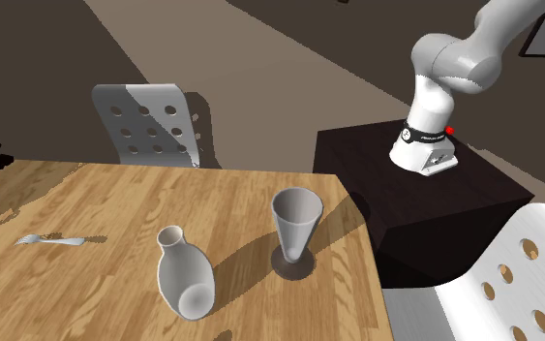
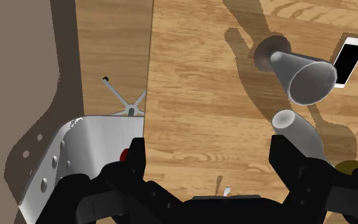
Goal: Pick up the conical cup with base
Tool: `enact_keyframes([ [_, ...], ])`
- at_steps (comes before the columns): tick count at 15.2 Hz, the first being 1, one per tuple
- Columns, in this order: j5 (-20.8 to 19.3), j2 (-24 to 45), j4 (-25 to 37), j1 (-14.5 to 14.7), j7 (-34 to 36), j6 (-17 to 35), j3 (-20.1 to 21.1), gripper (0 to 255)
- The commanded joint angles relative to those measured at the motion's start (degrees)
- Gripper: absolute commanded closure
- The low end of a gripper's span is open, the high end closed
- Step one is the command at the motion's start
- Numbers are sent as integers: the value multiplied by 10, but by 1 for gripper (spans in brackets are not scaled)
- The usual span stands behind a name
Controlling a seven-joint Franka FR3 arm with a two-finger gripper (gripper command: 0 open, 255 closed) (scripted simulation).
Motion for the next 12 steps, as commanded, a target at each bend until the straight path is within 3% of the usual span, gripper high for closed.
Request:
enact_keyframes([
  [1, 0, 0, 0, 0, 0, 0, 0, 0],
  [12, 60, 116, -77, 34, 60, 154, 47, 0],
])
